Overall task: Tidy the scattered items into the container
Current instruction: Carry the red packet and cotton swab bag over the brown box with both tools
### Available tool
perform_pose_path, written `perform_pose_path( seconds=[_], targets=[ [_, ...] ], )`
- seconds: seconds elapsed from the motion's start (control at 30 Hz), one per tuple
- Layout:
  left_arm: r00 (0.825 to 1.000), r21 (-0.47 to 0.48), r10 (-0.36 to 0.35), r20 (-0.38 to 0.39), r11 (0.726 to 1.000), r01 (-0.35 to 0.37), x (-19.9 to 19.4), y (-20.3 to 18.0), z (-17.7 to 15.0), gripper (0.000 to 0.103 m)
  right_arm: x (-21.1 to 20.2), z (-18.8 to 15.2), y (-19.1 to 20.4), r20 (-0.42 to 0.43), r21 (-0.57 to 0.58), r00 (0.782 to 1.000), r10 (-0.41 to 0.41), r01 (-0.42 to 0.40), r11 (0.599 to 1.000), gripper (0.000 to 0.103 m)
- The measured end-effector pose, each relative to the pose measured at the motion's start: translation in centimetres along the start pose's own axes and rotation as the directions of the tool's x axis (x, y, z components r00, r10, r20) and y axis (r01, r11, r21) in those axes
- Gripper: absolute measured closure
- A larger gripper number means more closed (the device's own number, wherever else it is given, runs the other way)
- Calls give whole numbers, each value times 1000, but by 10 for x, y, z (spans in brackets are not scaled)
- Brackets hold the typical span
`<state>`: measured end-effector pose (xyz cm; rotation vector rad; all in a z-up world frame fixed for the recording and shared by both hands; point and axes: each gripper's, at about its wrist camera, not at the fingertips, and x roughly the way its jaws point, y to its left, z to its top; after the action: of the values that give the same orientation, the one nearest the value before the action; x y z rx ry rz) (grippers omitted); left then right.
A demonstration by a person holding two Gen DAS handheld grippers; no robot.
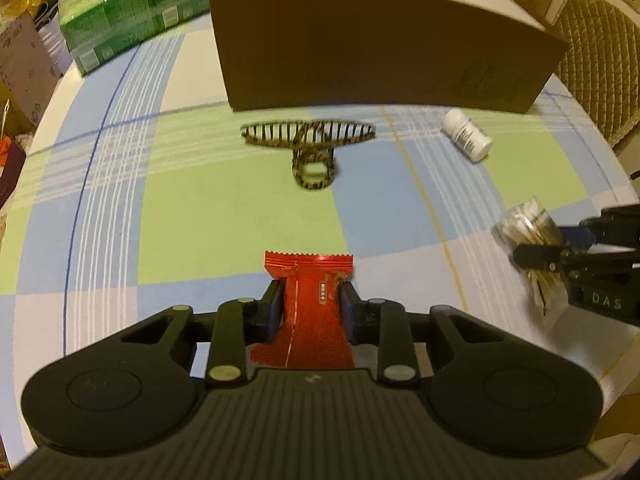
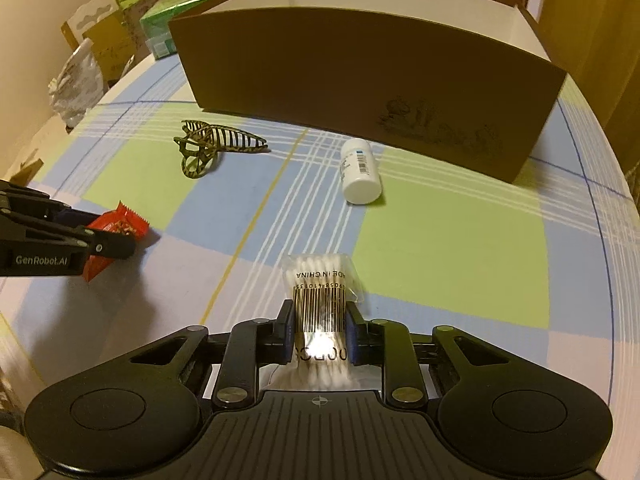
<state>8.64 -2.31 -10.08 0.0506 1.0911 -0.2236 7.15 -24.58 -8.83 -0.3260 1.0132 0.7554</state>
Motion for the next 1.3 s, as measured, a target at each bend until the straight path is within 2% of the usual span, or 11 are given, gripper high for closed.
perform_pose_path(
  seconds=[0.23,0.43,0.87,1.03,1.3],
  targets=[
    [999,7,-14,45,1000,14,-21,-4,10,78,-20,6,-7,41,54,999,19,-22,998,76],
    [997,22,-23,76,1000,21,-35,-11,19,78,-30,13,-6,68,55,997,27,-31,998,76],
    [992,40,-47,114,998,42,-46,-20,31,78,-38,26,-1,91,67,993,76,-83,994,76],
    [989,53,-58,134,997,51,-47,-23,44,78,-42,40,0,122,68,986,112,-121,990,76],
    [978,86,-73,196,995,57,-53,-25,81,78,-52,82,-5,210,47,972,107,-120,992,76]
  ],
)
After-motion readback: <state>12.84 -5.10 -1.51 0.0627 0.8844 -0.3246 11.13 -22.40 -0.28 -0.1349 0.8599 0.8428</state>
